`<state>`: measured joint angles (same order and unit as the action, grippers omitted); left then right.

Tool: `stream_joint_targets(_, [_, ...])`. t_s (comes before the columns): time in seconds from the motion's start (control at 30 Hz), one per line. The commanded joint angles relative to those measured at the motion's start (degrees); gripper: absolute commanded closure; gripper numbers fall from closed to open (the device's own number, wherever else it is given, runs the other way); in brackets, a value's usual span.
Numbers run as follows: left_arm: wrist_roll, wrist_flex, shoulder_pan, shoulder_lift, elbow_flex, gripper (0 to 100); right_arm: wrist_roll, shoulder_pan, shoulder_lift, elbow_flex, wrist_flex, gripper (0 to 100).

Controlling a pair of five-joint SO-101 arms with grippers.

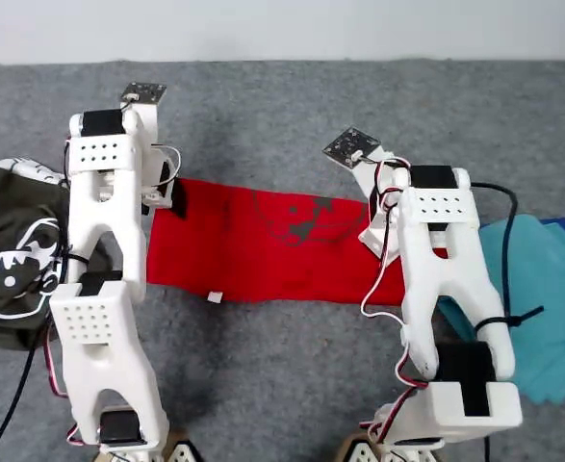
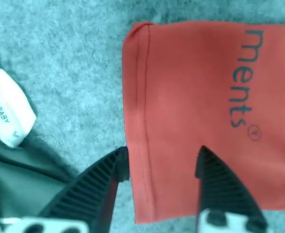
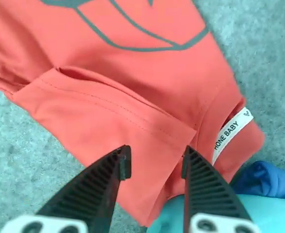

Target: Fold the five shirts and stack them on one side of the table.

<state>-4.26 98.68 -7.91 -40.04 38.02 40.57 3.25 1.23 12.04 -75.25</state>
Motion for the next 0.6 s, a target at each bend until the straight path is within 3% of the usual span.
stream_joint_targets(0.0, [0.5, -1.1, -0.6, -1.3, 0.3, 77, -0.5, -0.5, -3.6, 1.1, -0.1, 81.4])
stream_joint_targets(0.17, [0.7, -1.1, -0.4, -6.5, 0.3, 78, -0.4, -0.5, -3.5, 4.1, 0.0, 81.5])
stream_joint_targets(0.57, [3.1, -3.0, 4.6, -16.1, 0.3, 91, -0.4, -0.9, -3.5, 4.7, 0.0, 81.5])
